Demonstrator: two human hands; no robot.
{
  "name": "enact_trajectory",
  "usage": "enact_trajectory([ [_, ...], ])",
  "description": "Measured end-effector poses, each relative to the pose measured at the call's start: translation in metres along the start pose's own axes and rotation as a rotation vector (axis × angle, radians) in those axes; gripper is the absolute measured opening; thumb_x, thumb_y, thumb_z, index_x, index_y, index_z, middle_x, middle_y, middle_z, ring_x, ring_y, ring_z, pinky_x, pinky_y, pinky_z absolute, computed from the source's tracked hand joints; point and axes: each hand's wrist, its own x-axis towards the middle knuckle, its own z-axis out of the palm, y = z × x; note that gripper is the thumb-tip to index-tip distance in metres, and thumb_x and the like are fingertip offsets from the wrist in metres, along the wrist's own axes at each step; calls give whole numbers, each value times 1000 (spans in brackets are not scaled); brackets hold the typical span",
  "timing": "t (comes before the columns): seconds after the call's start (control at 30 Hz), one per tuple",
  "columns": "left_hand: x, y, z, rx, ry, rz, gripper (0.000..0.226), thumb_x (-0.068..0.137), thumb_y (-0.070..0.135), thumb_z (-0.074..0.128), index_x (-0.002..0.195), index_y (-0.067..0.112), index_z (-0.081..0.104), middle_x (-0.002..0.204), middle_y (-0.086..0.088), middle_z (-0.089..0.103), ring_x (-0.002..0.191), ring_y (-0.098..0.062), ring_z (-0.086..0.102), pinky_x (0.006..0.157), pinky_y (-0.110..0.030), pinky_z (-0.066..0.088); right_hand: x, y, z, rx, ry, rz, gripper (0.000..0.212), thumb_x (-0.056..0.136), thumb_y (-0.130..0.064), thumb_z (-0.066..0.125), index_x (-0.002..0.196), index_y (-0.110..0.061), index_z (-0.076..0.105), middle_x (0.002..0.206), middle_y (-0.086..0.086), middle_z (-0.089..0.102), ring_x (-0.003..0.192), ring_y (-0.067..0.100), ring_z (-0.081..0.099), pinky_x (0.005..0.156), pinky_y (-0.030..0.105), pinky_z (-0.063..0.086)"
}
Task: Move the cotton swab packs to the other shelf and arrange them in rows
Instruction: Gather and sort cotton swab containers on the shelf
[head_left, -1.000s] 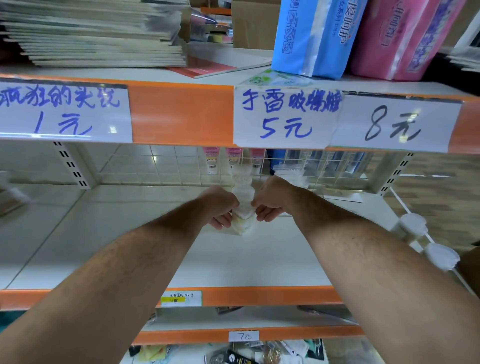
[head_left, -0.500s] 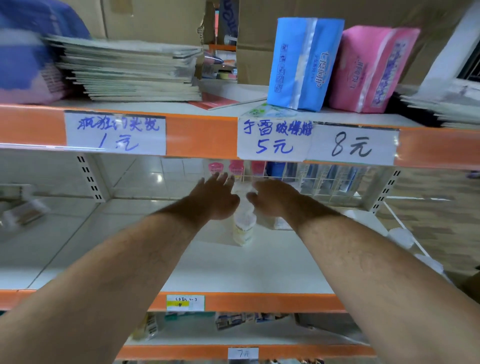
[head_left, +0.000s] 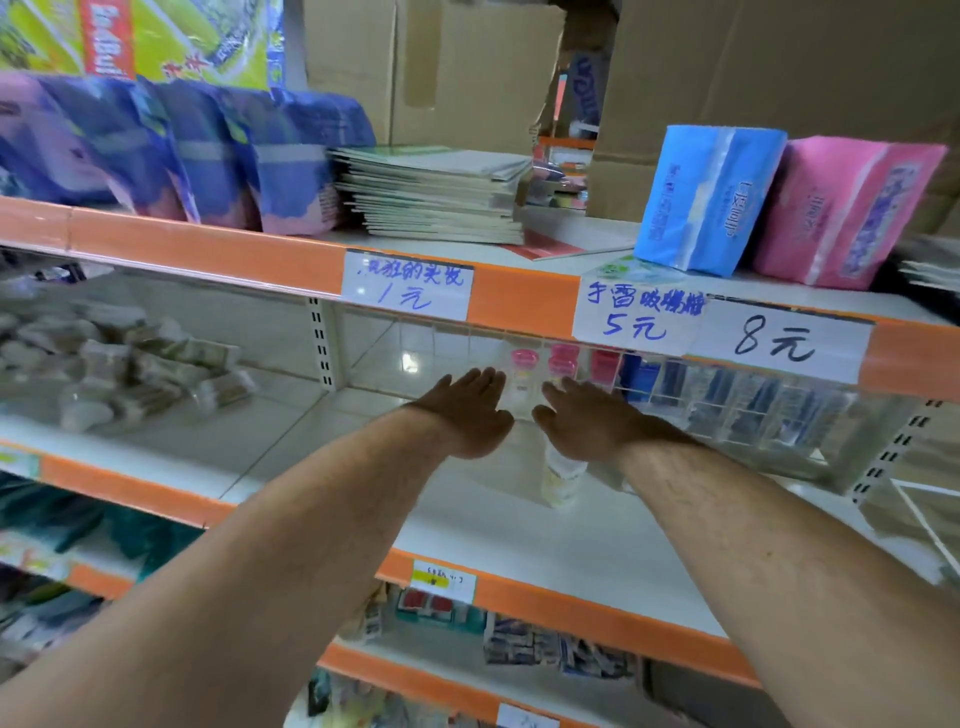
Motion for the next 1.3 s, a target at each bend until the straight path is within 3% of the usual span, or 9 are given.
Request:
enact_trajectory([
  [0.3,-82,-90,-4,-9,55,-147,66,103,42,21,157,14,-3,166,-3,-5,152,-16,-2,123,-39,2,-5,-123,-21,-35,-5,-160,61,102,-50,17,156,-24,9,164,5,4,149,26,12,119,44,18],
  [0.43,-149,-167,2,-19,88,-239,66,103,40,22,157,9,2,166,-7,2,152,-20,4,122,-45,9,-9,-217,-23,-46,-14,-252,62,101,-52,16,157,-24,10,164,2,4,150,23,9,121,42,12],
  [0.57,-222,-254,15,-48,69,-370,66,103,41,20,157,10,1,166,-5,-2,152,-20,0,121,-44,5,-11,-326,-15,-51,-17,-403,61,102,-50,16,156,-22,15,162,13,15,148,31,18,119,44,18],
  [0.7,-295,-329,22,-84,62,-481,67,101,40,19,157,10,-2,166,-4,-5,152,-19,-4,120,-45,1,-20,-425,-10,-66,-33,-520,62,103,-50,16,157,-21,8,164,10,5,150,30,7,121,45,11],
  [0.93,-397,-424,35,-153,83,-688,68,100,43,17,157,12,-3,165,-3,-6,152,-18,-5,123,-45,1,-28,-567,-8,-121,-37,-735,57,103,-44,20,153,-17,22,156,15,25,143,34,23,116,47,23],
  [1.03,-424,-458,42,-157,76,-758,69,100,44,16,157,12,-4,165,-4,-6,152,-18,-4,123,-44,3,-20,-616,-6,-112,-35,-794,59,102,-47,19,153,-18,22,155,13,28,142,33,25,114,45,25],
  [1.17,-440,-504,46,-131,67,-842,68,101,43,17,158,11,-3,166,-4,-5,152,-17,-3,123,-43,2,-3,-672,-8,-166,-73,-902,52,107,-36,17,153,-12,23,161,12,16,147,30,17,116,39,18],
  [1.3,-440,-553,36,-120,63,-904,66,102,42,17,158,11,-2,165,-3,-4,152,-16,-4,122,-42,0,39,-729,-8,-161,-81,-960,57,106,-42,16,155,-14,17,162,13,14,147,29,16,118,40,19],
])
